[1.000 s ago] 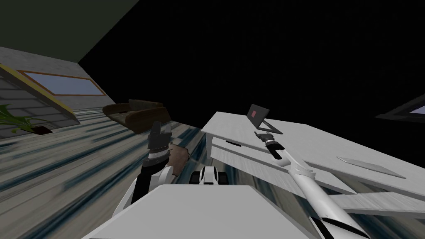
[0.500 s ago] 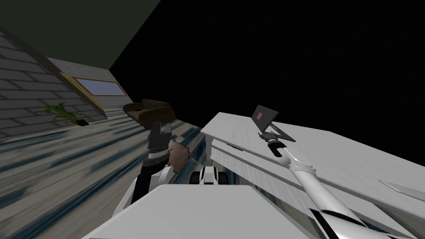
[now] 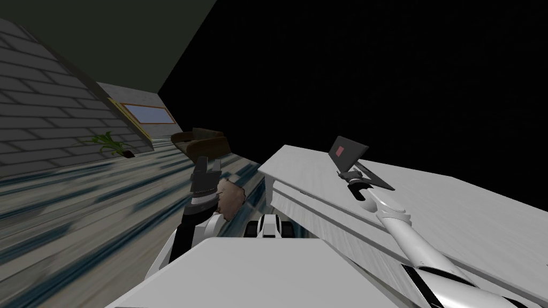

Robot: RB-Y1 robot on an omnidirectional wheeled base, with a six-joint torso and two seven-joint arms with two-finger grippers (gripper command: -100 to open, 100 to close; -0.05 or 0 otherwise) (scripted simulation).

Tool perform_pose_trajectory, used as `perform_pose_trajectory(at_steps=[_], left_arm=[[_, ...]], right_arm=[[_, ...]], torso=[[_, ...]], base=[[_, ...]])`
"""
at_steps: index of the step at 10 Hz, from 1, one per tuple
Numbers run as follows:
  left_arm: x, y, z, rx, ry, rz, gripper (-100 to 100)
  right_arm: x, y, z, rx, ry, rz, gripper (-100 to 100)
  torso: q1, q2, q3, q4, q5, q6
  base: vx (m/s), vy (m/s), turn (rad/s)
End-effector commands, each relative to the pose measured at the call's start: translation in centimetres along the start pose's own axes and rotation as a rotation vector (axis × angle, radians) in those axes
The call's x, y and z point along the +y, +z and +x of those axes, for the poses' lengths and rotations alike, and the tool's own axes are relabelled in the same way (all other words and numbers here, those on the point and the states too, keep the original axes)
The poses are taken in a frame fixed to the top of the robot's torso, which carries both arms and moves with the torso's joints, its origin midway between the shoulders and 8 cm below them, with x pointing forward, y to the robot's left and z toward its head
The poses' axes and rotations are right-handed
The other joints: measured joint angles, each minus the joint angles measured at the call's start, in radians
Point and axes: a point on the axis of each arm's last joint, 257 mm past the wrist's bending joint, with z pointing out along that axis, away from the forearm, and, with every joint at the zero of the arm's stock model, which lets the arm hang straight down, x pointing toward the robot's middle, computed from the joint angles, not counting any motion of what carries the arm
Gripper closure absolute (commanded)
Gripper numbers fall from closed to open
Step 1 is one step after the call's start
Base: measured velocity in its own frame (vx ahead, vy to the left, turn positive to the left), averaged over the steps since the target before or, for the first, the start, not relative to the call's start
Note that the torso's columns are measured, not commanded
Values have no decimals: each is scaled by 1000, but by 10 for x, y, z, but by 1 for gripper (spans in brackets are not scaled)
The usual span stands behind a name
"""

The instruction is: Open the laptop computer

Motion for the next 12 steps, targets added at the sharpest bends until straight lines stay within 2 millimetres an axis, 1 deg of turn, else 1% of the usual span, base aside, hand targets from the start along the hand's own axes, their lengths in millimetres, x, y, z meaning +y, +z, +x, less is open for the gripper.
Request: perform_pose_trajectory(at_steps=[1,4,9,10,11,12], left_arm=[[0,0,0,0,0,0,0],[0,0,0,0,0,0,0],[0,0,0,0,0,0,0],[0,0,0,0,0,0,0],[0,0,0,0,0,0,0],[0,0,0,0,0,0,0]], right_arm=[[-1,3,-1,1,79,3,100],[-2,8,-2,2,198,5,100],[-2,16,-4,2,396,10,100],[-2,15,-3,3,369,9,100],[1,18,-5,1,459,11,100],[3,19,-6,-1,500,12,100]], torso=[[-1,-1,0,-1,-1,-1],[-4,-1,-1,0,0,1],[-2,-2,-1,0,0,0],[-3,-1,-1,0,0,0],[-2,-2,-1,0,0,0],[-4,-1,-1,0,-1,0]], base=[[-26,-25,23],[-51,-27,35],[-40,-25,24],[-17,-11,12],[-29,-33,10],[-50,-44,21]])
